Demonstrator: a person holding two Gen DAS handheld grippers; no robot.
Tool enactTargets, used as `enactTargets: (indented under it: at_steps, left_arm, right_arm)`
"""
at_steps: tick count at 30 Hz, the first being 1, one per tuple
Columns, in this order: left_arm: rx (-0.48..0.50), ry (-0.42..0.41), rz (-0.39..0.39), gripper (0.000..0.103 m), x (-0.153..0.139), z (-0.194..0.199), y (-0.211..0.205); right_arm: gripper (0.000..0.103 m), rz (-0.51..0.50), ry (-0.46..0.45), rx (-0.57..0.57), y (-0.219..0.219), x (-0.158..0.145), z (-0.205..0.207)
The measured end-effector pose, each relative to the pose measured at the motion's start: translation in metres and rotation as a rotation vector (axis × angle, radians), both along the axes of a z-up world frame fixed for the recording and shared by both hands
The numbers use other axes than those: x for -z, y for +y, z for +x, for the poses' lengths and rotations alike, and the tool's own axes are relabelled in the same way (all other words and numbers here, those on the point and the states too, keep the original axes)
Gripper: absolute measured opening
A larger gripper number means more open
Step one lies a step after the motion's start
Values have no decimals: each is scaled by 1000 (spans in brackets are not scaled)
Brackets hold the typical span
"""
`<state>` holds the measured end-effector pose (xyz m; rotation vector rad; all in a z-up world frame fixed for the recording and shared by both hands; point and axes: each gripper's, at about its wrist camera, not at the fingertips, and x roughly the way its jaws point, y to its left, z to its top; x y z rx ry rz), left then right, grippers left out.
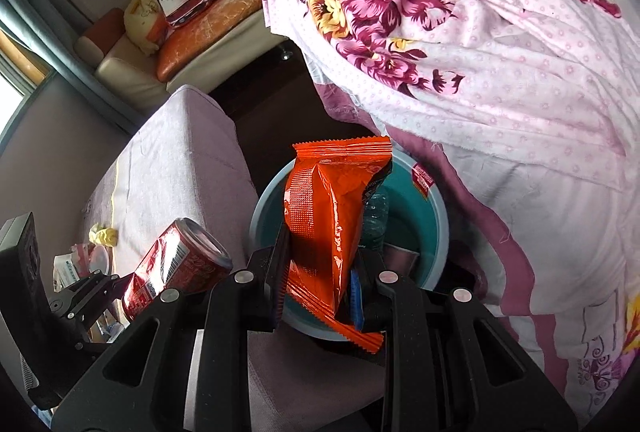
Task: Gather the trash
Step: 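Carry the can and bag over the teal bin and release both inside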
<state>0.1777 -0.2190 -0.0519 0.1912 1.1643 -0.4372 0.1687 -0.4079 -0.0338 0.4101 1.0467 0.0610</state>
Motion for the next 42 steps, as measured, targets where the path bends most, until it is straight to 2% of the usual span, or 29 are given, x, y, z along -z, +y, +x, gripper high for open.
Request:
enactTargets:
  at_steps: [19,20,22,34,38,40,41,42]
  left_arm:
    - [27,48,-3,70,22,15,-25]
    - [29,50,1,70,23,16,-27]
    - [32,50,4,80,24,15,-27]
    - [-25,59,2,89,27,6,5]
    - [-46,77,-17,89,29,3,16]
    - [-56,82,-22,89,30,2,20]
    - [-60,83,-24,89,30,2,22]
    - [-64,83,-25,89,30,1,25]
  right_arm:
    - [24,-3,48,8,-9,18,12]
    - [24,-3,50,8,-9,19,13]
    - [24,-3,54,8,-8,19,14]
    - [25,-16,74,-11,5,23,19]
    - [30,-24,75,-12,11,21,20]
    - [44,-23,78,-9,13,20,19]
    - [58,-28,76,-4,13,19,18]
    - [64,-37,70,0,15,17,17]
